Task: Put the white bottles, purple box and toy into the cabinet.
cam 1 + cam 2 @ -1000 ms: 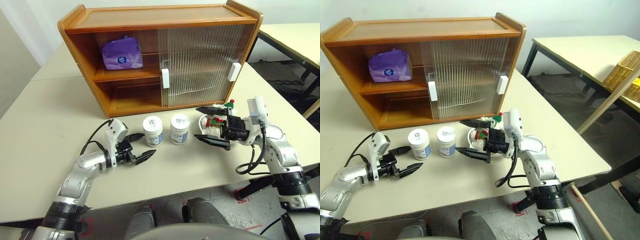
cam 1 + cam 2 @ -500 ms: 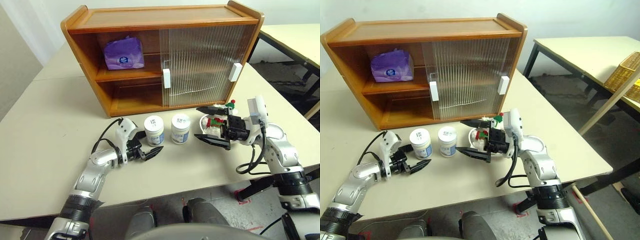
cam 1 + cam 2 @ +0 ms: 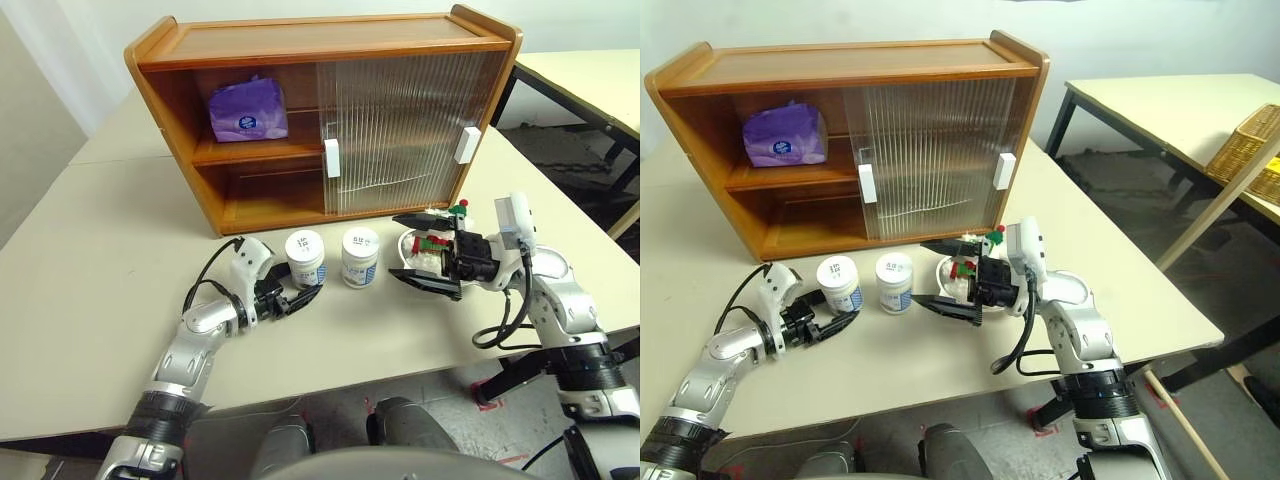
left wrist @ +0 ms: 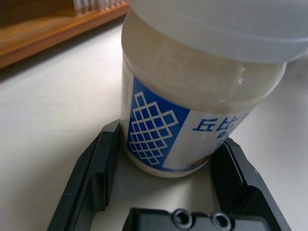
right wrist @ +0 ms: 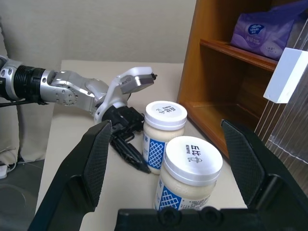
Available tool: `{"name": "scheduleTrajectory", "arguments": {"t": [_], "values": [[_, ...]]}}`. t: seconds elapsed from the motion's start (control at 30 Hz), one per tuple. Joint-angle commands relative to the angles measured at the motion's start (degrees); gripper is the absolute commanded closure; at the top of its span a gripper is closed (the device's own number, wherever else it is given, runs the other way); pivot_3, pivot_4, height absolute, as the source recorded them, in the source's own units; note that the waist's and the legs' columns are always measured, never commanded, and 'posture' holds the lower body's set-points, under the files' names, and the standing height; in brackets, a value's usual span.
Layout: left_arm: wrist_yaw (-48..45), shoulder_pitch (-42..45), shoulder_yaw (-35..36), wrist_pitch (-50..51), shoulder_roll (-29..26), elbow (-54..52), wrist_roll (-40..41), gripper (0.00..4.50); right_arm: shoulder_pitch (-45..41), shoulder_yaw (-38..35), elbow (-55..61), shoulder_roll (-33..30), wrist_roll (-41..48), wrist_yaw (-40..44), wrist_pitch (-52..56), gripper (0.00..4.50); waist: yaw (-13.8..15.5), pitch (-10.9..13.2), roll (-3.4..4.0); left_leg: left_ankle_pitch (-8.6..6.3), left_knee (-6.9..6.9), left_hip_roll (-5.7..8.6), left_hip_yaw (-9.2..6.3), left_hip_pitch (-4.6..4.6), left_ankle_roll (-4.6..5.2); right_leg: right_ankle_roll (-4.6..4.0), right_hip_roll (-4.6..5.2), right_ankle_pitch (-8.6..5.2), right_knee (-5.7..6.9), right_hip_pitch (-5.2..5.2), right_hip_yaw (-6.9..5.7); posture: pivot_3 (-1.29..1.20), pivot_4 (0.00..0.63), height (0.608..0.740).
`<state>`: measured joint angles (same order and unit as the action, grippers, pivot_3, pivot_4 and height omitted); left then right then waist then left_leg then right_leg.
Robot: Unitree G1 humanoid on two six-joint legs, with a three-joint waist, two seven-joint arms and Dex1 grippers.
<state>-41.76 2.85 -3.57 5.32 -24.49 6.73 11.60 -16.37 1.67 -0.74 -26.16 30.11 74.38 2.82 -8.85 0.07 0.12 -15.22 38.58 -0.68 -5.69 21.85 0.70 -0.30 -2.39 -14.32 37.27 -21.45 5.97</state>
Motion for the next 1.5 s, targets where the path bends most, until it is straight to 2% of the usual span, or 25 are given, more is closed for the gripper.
{"name": "scheduleTrajectory", "arguments": {"t": [0.03, 0.27, 0.5, 0.57, 0.7, 1.0, 1.5], "values": [[3.51, -0.47, 3.95, -1.85, 0.11, 0.28, 0.15, 1.39, -0.15, 0.60, -0.16, -0.45, 0.13, 0.75, 0.56, 0.00, -0.10, 0.00, 0.00, 0.00, -0.01, 0.00, 0.00, 0.02, -0.01, 0.00, -0.02, 0.00, 0.00, -0.03, 0.00, -0.21, 0.000, 0.740], [7.50, 0.18, 8.84, -4.53, 0.53, -0.70, 0.66, 1.39, -0.07, -0.33, 1.30, 0.68, 3.47, 0.82, 2.37, 0.00, 0.26, 0.00, 0.00, -0.03, -0.04, 0.22, 0.02, 0.10, -0.06, -0.09, -0.06, -0.06, -0.01, -0.07, 0.06, -0.20, 0.000, 0.740], [13.37, 3.31, 12.07, -5.42, 1.57, 1.08, -0.23, 1.39, -0.28, -1.08, 3.00, 2.50, 4.37, -5.61, 6.52, 0.00, 0.76, 0.02, -0.04, -0.04, -0.06, 0.22, 0.01, 0.09, -0.06, -0.08, -0.03, -0.09, -0.01, -0.06, 0.11, -0.19, 0.000, 0.740], [14.42, 4.16, 12.18, -5.72, 1.43, 1.92, -0.84, 1.39, -0.07, -1.39, 3.73, 3.13, 4.63, -7.25, 7.09, 0.00, 0.78, 0.02, -0.04, -0.04, -0.06, 0.22, 0.02, 0.06, -0.05, -0.09, -0.03, -0.08, -0.01, -0.04, 0.11, -0.20, 0.000, 0.740], [15.20, 6.35, 11.76, -6.42, 1.20, 4.48, -1.80, 1.39, 1.16, -3.37, 7.59, 6.15, 11.17, -9.24, 10.22, 0.00, 0.83, 0.02, -0.04, -0.04, -0.06, 0.27, 0.03, 0.06, -0.05, -0.08, -0.05, -0.08, -0.01, -0.05, 0.11, -0.20, 0.000, 0.740], [18.53, 15.29, 10.41, -5.88, 1.61, 13.90, -5.03, 1.39, 2.67, -1.74, 9.02, 8.23, 8.89, -10.58, 7.87, 0.00, 1.02, 0.08, -0.22, -0.04, -0.05, 0.31, 0.03, 0.06, -0.04, -0.07, -0.10, -0.04, -0.01, -0.03, 0.11, -0.21, 0.000, 0.740], [21.87, 25.14, 9.09, -4.66, 5.94, 24.55, -5.73, 1.39, 3.93, 0.25, 10.08, 8.66, 7.33, -10.92, 7.36, 0.00, 0.84, 0.13, -0.31, -0.01, 0.05, 0.38, 0.08, 0.07, 0.03, 0.14, -0.32, 0.01, -0.03, 0.06, 0.14, -0.23, 0.000, 0.740]]}}
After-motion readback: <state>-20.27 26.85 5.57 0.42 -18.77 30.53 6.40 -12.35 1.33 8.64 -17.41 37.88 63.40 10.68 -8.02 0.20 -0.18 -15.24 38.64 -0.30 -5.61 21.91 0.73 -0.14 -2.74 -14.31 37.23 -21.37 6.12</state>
